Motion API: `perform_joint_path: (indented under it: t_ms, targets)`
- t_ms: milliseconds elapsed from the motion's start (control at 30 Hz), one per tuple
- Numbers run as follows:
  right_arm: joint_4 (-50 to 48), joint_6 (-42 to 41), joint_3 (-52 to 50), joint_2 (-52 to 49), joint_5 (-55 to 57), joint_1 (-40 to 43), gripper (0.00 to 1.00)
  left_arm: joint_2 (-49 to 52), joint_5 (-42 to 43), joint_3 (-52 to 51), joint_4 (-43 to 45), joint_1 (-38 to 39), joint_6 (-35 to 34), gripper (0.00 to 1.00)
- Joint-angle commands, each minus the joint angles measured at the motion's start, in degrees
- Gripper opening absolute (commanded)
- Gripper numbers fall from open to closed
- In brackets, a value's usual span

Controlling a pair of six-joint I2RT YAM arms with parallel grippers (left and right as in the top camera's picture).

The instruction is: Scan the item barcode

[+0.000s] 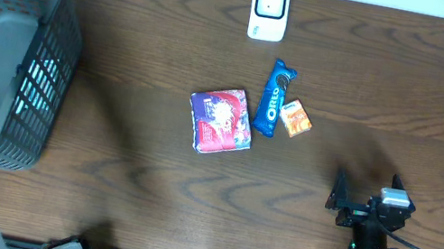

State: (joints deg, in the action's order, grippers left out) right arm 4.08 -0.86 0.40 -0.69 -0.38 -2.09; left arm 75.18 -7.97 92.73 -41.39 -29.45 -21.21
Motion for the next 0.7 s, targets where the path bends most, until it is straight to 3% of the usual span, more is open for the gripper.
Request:
perform_joint_path:
  t_ms: [0, 200, 433, 667]
  targets:
    - [0.2, -0.6, -0.1, 0.3, 0.0, 0.5, 0.99, 5.8, -2.6, -0.3, -1.8, -2.4, -0.9, 0.98]
    - [0.2, -0.6, -0.1, 0.3, 0.0, 0.5, 0.99, 18.7, 11.3, -0.3, -4.4, -6.2, 2.4, 0.98]
    - [0.2, -0.6, -0.1, 0.3, 0.0, 0.5, 0.99, 32.0, 29.9, -0.3, -4.6, -10.9, 15.5, 0.98]
    - [0.2, -0.6, -0.1, 0.3, 0.0, 0.5, 0.99, 39.4, 33.0, -1.4, -4.9, -11.0, 18.2, 0.98]
